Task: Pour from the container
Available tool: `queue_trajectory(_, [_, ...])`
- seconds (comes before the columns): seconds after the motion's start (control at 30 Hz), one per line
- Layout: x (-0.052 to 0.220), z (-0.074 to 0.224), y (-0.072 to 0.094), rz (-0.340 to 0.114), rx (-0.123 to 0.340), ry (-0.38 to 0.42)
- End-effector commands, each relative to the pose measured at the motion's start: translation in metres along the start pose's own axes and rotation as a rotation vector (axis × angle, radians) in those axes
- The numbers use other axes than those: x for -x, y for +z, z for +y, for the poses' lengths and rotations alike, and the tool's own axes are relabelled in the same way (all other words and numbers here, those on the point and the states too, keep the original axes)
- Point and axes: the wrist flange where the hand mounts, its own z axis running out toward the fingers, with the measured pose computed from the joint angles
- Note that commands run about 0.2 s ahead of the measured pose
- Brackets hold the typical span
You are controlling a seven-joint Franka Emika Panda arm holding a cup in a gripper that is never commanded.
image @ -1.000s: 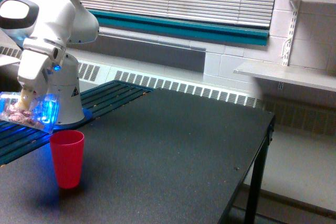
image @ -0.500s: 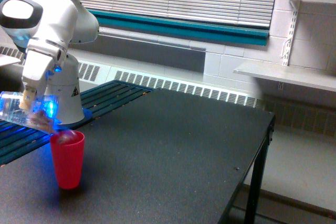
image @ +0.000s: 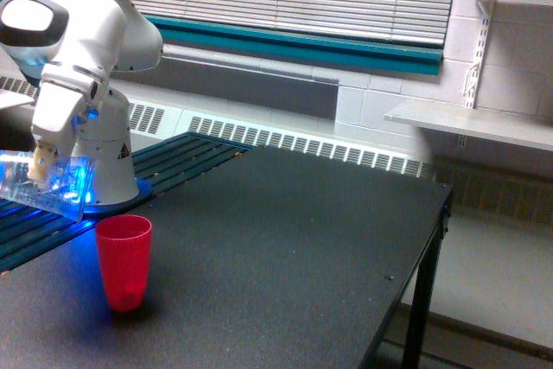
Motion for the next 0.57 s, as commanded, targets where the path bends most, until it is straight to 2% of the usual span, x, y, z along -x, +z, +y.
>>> queue_trajectory(0.03, [-0.010,0.006,-0.006,0.027,-0.001,0.025])
queue_trajectory(0.23, [-0.030,0.011,-0.020,0.079,-0.020,0.058])
queue_trajectory(0.47, [-0.061,0.014,-0.045,0.159,-0.030,0.016])
queue_trajectory(0.57, [-0.069,0.013,-0.053,0.181,-0.041,0.023])
